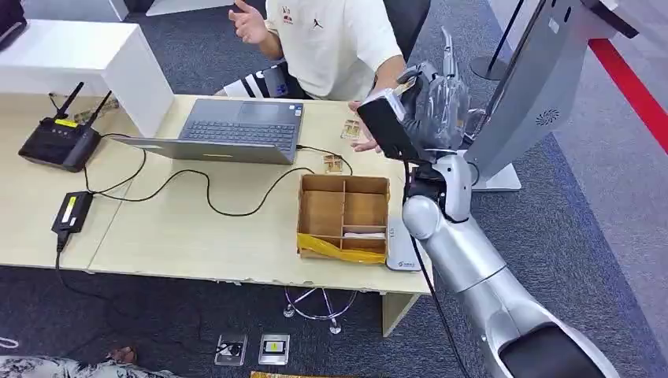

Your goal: Pass the card to the sensor for recognition and then transmit it.

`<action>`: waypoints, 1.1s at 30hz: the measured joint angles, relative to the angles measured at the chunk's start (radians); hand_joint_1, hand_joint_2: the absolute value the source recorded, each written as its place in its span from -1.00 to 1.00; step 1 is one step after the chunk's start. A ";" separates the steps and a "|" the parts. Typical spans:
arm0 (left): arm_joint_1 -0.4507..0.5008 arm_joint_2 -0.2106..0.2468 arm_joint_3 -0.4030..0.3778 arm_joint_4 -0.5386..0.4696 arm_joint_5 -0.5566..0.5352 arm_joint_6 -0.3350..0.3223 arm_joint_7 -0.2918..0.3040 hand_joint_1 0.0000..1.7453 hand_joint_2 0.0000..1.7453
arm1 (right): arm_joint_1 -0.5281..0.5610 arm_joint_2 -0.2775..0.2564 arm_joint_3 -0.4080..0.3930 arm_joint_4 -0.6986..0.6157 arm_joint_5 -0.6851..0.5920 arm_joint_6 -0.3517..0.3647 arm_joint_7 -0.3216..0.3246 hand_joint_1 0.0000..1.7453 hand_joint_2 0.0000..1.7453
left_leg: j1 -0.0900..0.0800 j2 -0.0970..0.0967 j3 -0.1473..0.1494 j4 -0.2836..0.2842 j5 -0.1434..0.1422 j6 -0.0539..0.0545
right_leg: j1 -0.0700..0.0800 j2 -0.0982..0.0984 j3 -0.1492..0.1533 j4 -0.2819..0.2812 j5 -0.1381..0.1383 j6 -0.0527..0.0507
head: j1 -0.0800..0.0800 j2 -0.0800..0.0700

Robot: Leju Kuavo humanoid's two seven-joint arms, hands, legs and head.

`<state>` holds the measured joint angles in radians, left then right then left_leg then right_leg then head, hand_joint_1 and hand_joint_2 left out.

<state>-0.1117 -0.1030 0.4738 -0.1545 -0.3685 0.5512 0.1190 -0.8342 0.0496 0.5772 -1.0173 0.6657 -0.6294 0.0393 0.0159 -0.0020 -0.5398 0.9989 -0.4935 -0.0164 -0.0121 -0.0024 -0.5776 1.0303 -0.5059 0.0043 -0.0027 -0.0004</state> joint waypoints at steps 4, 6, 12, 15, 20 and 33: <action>0.000 0.004 0.000 0.000 0.000 0.004 0.007 -1.00 1.00 | -0.023 0.024 0.005 0.090 0.002 -0.005 -0.008 1.00 1.00 | 0.000 0.000 0.000 0.000 0.000 0.000 | 0.000 0.000 0.000 0.000 0.000 0.000 | 0.000 0.000; 0.000 0.004 0.000 0.000 0.000 0.006 0.009 -1.00 1.00 | -0.026 0.034 0.008 0.131 0.008 -0.009 -0.007 1.00 1.00 | 0.000 0.000 0.000 0.000 0.000 0.000 | 0.000 0.000 0.000 0.000 0.000 0.000 | 0.000 0.000; 0.000 0.005 0.000 0.000 0.000 0.015 0.019 -1.00 1.00 | -0.034 0.050 0.009 0.219 0.007 -0.018 0.000 1.00 1.00 | 0.000 0.000 0.000 0.000 0.000 0.000 | 0.000 0.000 0.000 0.000 0.000 0.000 | 0.000 0.000; 0.000 0.005 0.000 0.000 0.000 0.019 0.023 -1.00 1.00 | -0.035 0.051 0.008 0.257 0.000 -0.023 0.000 1.00 1.00 | 0.000 0.000 0.000 0.000 0.000 0.000 | 0.000 0.000 0.000 0.000 0.000 0.000 | 0.000 0.000; 0.000 0.005 0.000 0.000 0.008 0.018 0.029 -1.00 1.00 | -0.034 0.050 0.008 0.293 0.007 -0.032 0.008 1.00 1.00 | 0.000 0.000 0.001 0.000 0.000 0.000 | 0.000 0.000 0.000 0.000 0.000 0.000 | 0.000 0.000; 0.000 0.005 0.000 0.000 0.018 0.001 0.010 -1.00 1.00 | -0.027 0.038 0.008 0.333 0.050 -0.037 0.043 -1.00 1.00 | 0.000 0.000 0.001 0.000 0.000 0.000 | 0.000 0.002 -0.001 0.000 0.000 0.000 | 0.000 0.000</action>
<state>-0.1112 -0.0980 0.4734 -0.1545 -0.3506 0.5524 0.1293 -0.8615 0.0881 0.5852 -0.6844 0.7153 -0.6661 0.0828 0.0158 -0.0018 -0.5390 0.9992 -0.4935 -0.0164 -0.0121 -0.0008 -0.5784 1.0299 -0.5059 0.0043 -0.0027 -0.0004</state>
